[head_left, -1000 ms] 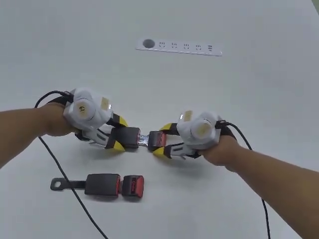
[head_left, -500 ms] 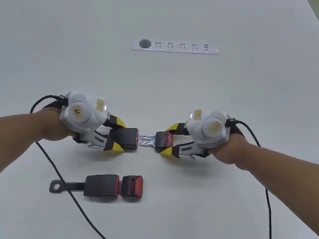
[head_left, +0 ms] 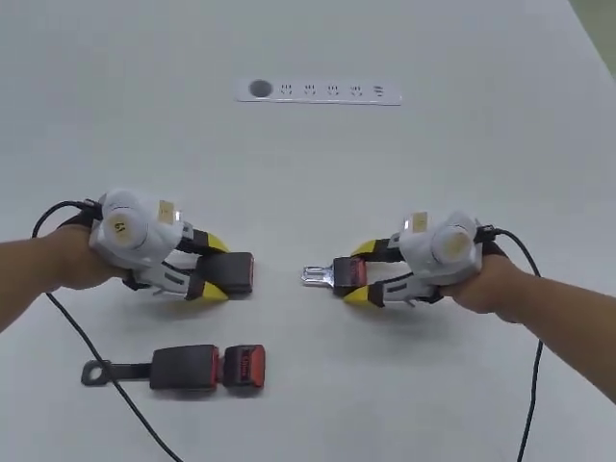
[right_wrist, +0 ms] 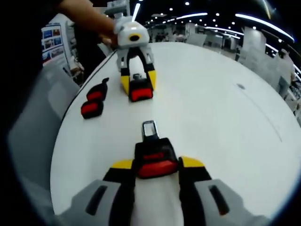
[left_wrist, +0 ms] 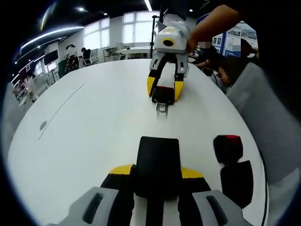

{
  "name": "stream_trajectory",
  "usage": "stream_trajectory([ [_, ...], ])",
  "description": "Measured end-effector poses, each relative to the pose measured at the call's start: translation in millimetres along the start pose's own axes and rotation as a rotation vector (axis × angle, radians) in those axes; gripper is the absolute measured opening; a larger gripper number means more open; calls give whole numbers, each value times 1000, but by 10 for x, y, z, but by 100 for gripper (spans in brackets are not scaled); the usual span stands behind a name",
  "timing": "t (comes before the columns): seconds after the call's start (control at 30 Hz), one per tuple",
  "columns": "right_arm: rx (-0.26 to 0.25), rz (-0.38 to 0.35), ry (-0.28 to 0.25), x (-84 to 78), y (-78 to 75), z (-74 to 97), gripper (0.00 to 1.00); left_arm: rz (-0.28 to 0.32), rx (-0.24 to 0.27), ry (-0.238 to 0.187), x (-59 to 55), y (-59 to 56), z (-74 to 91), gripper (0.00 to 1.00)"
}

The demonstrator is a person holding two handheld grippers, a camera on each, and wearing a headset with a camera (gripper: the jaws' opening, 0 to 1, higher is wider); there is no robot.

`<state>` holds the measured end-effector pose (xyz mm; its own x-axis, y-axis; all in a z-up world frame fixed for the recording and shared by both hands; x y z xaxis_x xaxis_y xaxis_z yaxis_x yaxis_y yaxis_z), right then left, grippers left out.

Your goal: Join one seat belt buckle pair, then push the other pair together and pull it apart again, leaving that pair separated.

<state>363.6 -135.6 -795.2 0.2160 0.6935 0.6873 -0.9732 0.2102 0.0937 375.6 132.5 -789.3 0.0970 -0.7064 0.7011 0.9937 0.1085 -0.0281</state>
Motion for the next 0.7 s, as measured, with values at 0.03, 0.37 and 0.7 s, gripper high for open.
stream_trajectory([
  [0.03, -2, -5, -9, -10, -14, 15, 36, 3, 0, -2, -3, 0, 0, 36],
  [0.37, -14, -19, 23, -206, -20, 249, 37, 4, 1, 3, -9, -6, -1, 36],
  [0.7, -17, -32, 48, -312, -63, 481, 37, 3, -1, 6, -8, -7, -1, 36],
])
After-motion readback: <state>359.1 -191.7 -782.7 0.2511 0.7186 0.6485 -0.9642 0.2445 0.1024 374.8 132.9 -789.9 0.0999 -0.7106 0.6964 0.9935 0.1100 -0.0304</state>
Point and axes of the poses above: the centre of the closed fingertips' face, and the gripper's own axes: z roughly backward along the fingers, y roughly to its left, x roughly out of its top, the point moved 8 cm from there along z, roughly backward along the fingers, and after that the axes turned 3 degrees about x, right-handed, at the moved point
